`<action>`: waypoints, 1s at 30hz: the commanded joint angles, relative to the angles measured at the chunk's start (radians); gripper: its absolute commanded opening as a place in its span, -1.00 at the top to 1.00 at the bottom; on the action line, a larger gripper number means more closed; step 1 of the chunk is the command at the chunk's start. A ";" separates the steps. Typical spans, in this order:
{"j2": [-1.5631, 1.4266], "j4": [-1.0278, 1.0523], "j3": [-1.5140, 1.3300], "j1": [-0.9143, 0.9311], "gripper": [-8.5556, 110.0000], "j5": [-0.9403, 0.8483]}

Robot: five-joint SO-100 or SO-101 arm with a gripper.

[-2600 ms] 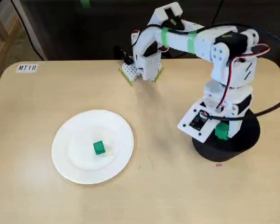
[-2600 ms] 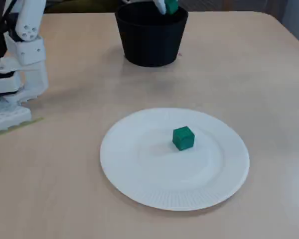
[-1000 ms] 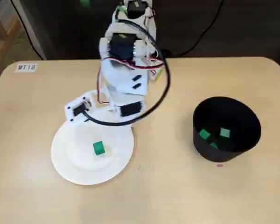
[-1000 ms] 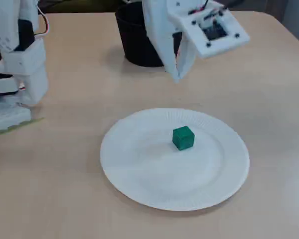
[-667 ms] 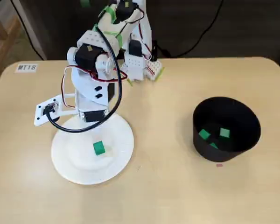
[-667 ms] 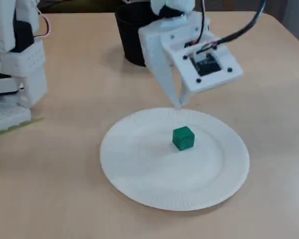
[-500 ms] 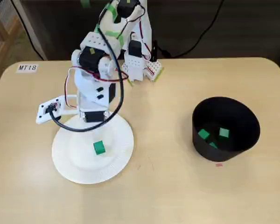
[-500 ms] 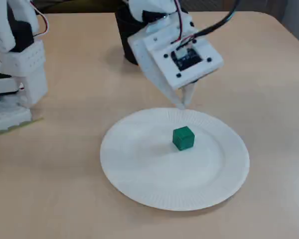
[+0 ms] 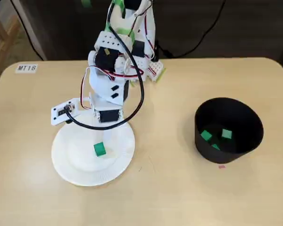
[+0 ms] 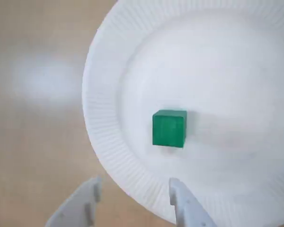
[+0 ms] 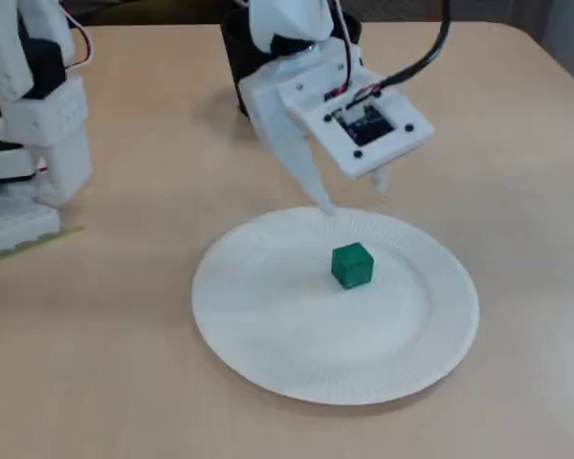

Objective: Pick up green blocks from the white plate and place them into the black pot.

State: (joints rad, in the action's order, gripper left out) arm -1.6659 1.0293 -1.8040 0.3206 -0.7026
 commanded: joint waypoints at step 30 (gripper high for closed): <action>0.308 0.212 0.316 0.106 0.33 -0.041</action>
State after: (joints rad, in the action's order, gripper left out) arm -1.3606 1.2303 -1.5524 0.4172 -0.7470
